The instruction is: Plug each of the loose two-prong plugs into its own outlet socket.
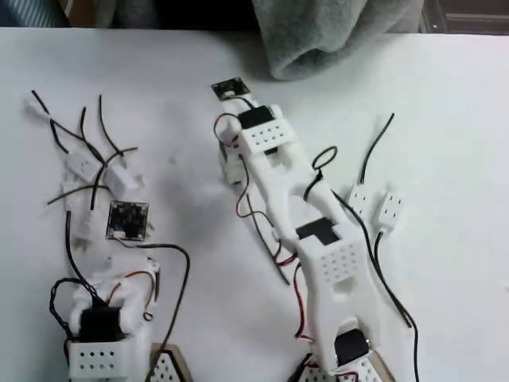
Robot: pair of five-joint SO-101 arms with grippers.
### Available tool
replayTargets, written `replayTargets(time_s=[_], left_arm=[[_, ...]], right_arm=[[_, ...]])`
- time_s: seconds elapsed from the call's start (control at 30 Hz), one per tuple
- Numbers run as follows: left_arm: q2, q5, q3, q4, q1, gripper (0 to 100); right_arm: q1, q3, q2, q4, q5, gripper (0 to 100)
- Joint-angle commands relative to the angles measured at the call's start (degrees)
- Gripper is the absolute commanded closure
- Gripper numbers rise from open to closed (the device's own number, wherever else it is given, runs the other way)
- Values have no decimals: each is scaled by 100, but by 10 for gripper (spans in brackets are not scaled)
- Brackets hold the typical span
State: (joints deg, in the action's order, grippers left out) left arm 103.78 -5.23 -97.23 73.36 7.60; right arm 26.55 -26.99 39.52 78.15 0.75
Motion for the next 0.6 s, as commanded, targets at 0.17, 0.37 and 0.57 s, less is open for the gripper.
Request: replayTargets(time_s=[0.17,0.37,0.57], left_arm=[[4,26,26,-9,-48,976],[4,26,26,-9,-48,976],[4,26,26,-9,-48,976]], right_arm=[[391,-1345,-312,1191,0,689],[-48,-1785,-356,1349,0,622],[-875,-1776,163,1270,0,623]])
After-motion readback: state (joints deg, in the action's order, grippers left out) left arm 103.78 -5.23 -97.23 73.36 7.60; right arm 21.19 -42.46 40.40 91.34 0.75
